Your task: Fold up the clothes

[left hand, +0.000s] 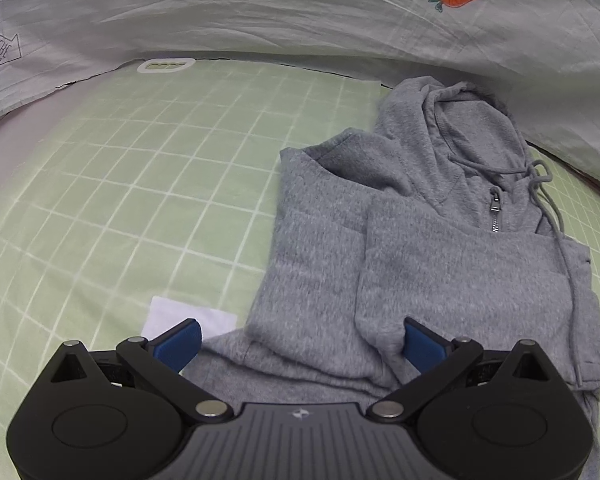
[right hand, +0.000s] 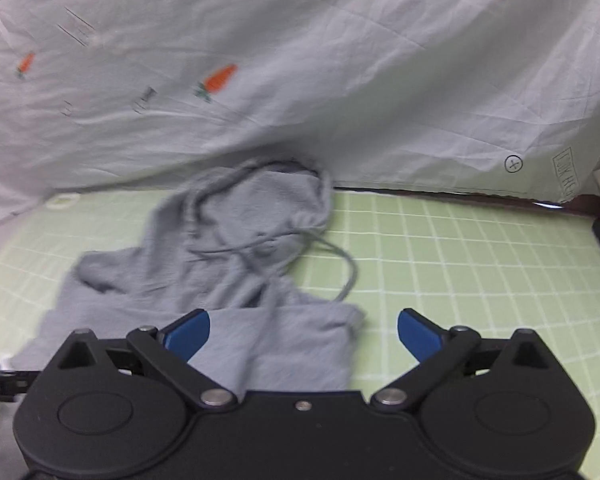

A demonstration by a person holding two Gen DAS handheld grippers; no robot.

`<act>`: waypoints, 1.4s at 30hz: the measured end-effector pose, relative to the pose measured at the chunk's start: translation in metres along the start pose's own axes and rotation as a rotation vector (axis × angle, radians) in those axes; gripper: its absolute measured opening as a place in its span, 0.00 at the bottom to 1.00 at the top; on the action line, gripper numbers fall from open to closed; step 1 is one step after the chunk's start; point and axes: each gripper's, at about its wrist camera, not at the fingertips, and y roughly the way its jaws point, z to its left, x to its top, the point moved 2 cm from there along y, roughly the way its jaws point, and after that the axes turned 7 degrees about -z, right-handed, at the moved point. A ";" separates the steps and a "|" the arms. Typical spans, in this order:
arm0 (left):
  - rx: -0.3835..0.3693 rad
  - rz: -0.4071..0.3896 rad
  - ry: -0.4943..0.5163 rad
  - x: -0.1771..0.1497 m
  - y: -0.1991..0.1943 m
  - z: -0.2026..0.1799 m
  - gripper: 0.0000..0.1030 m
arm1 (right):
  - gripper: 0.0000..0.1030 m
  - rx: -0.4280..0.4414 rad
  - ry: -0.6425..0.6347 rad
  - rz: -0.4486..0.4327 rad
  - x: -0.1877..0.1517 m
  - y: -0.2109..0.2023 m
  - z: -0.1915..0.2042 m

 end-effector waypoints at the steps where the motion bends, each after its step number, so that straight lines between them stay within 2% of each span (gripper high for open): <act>1: 0.005 0.005 0.008 0.001 0.004 -0.001 1.00 | 0.98 -0.008 0.009 0.013 0.003 0.010 -0.005; 2: 0.009 0.013 0.015 0.001 0.007 -0.003 1.00 | 0.96 -0.015 0.021 0.026 0.005 0.020 -0.010; 3: 0.013 0.020 0.022 0.001 0.011 -0.005 1.00 | 0.89 -0.012 0.031 0.038 0.007 0.031 -0.014; 4: 0.016 0.027 0.029 0.002 0.014 -0.007 1.00 | 0.80 -0.006 0.040 0.051 0.009 0.042 -0.018; 5: 0.019 0.032 0.033 0.002 0.016 -0.009 1.00 | 0.74 -0.001 0.050 0.063 0.010 0.053 -0.022; 7: 0.025 0.042 0.039 0.002 0.019 -0.012 1.00 | 0.53 0.007 0.061 0.090 0.012 0.074 -0.028; 11: 0.026 0.059 0.039 0.003 0.019 -0.012 1.00 | 0.45 -0.005 0.072 0.139 0.011 0.107 -0.029; 14: 0.019 0.071 0.039 0.004 0.019 -0.011 1.00 | 0.33 -0.013 0.093 0.169 0.007 0.120 -0.031; 15: 0.016 0.074 0.041 0.004 0.019 -0.010 1.00 | 0.28 -0.016 0.086 0.163 0.007 0.121 -0.031; 17: 0.014 0.079 0.044 0.005 0.019 -0.010 1.00 | 0.08 -0.008 0.067 0.156 0.006 0.120 -0.030; 18: 0.013 0.080 0.047 0.005 0.018 -0.010 1.00 | 0.03 -0.002 0.058 0.154 0.006 0.120 -0.030; 22: 0.020 0.078 0.055 0.003 0.012 -0.009 1.00 | 0.02 -0.016 0.092 0.102 0.013 0.108 -0.038; 27: 0.011 0.034 0.096 -0.003 -0.006 -0.011 1.00 | 0.02 -0.038 0.106 -0.023 0.037 0.065 -0.044; 34: -0.032 -0.025 0.057 -0.005 -0.031 -0.011 1.00 | 0.02 0.024 0.096 -0.157 0.061 -0.013 -0.028; 39: -0.041 -0.064 0.061 -0.005 -0.045 -0.010 1.00 | 0.02 0.103 0.142 -0.139 0.046 -0.055 -0.006; 42: -0.046 -0.077 0.066 -0.005 -0.052 -0.009 1.00 | 0.03 0.125 0.132 -0.078 0.023 -0.061 0.009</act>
